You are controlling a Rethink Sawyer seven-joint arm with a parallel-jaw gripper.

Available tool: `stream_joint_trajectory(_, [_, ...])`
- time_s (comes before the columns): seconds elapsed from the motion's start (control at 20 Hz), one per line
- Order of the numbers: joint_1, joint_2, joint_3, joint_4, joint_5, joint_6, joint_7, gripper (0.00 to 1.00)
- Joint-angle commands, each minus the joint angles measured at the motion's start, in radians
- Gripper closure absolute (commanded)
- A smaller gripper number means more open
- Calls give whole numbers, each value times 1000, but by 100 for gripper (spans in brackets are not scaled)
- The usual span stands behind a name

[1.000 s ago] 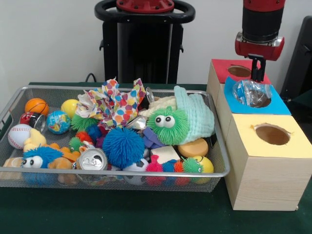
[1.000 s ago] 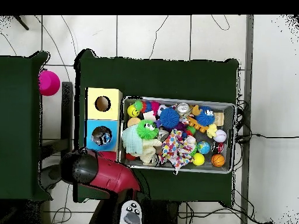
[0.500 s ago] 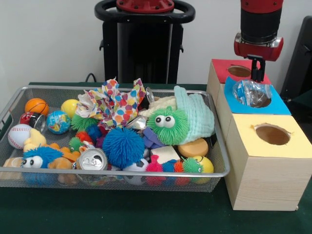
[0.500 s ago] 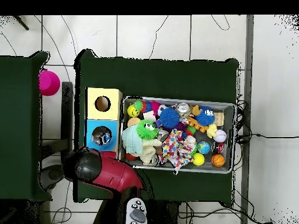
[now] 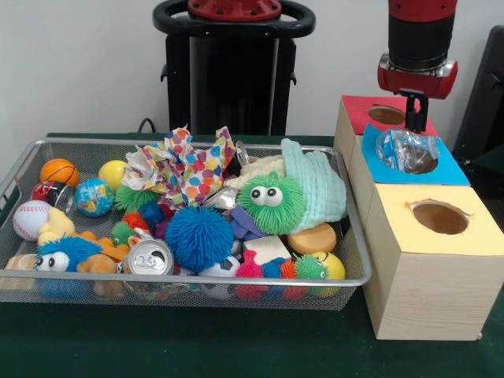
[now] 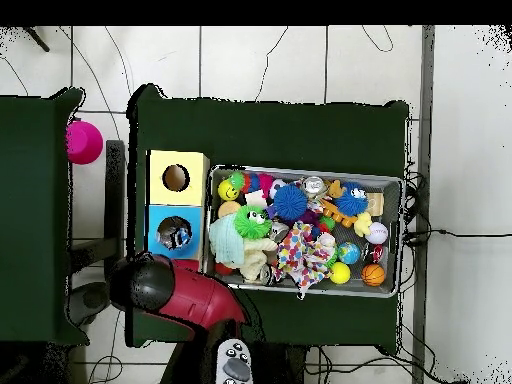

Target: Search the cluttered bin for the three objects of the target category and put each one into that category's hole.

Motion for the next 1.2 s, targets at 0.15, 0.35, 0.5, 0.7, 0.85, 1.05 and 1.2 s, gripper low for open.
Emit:
stream_joint_trajectory(0.15, [-29,215,-29,-183,23,-239,219,100])
stream_joint_trajectory(0.35, [-45,256,-21,-201,9,-300,219,100])
stream_joint_trajectory(0.5, [-60,279,-12,-213,-8,-340,220,100])
stream_joint_trajectory(0.7, [-74,308,-11,-235,-28,-376,218,100])
stream_joint_trajectory(0.85, [-89,325,0,-245,-40,-384,210,100])
stream_joint_trajectory(1.05, [-104,325,8,-241,-61,-389,209,100])
stream_joint_trajectory(1.2, [-130,336,21,-246,-94,-410,200,100])
